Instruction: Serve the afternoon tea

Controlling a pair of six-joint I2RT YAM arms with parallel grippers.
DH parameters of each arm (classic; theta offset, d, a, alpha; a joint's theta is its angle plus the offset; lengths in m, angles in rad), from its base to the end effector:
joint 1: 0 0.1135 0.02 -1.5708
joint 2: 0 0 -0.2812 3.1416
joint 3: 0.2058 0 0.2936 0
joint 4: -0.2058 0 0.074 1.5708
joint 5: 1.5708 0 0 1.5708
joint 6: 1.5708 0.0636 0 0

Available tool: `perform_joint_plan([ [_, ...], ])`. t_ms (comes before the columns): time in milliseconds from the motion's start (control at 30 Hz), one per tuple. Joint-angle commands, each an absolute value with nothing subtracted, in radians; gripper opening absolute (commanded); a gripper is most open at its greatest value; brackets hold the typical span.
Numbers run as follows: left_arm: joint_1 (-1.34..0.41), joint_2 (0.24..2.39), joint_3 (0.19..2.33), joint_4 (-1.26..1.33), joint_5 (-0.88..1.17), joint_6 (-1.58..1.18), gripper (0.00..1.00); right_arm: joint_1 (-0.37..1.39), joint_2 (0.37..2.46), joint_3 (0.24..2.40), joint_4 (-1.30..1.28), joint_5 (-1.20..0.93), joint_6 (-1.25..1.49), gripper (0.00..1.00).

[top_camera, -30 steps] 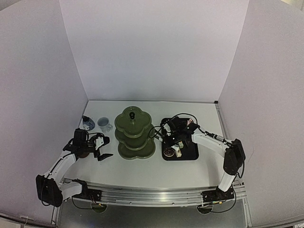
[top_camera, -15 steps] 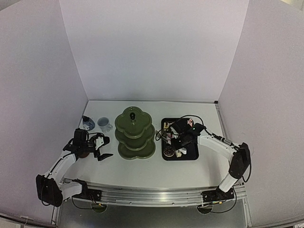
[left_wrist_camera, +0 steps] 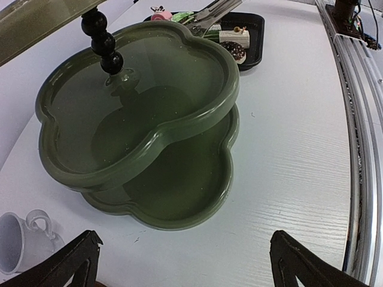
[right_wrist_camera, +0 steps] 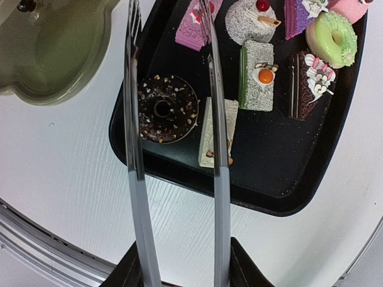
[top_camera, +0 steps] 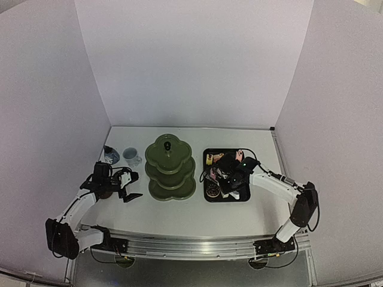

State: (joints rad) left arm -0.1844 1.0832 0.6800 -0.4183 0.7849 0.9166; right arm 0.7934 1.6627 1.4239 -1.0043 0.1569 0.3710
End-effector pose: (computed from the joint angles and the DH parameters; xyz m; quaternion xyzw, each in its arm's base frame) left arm 0.2446 -0.0913 0.2172 0.5691 0.6596 -0.2113 0.4431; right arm 0.2759 0.2662 0.2543 -0.1937 0.9644 0.0248 0.1783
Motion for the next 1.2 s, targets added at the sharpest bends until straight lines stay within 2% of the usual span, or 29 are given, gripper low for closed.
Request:
perform_joint_plan([
  [0,-0.188,1.088,0.681,-0.389,0.799,0.921,1.00,0.796,1.624,1.441,-1.044,0.204,0.426,0.39],
  [333,-0.187,1.095,0.682,-0.392,0.789,0.925,0.99,0.796,1.619,1.482,-1.062,0.238,0.446,0.40],
  [967,-0.188,1.093,0.680,-0.398,0.779,0.935,1.00,0.797,1.731,1.449,-0.999,0.126,0.465,0.41],
  [1033,-0.187,1.093,0.682,-0.399,0.780,0.935,1.00,0.797,1.733,1.446,-0.999,0.130,0.464,0.35],
  [1167,-0.188,1.091,0.682,-0.399,0.778,0.936,0.99,0.797,1.721,1.441,-1.001,0.159,0.461,0.13],
])
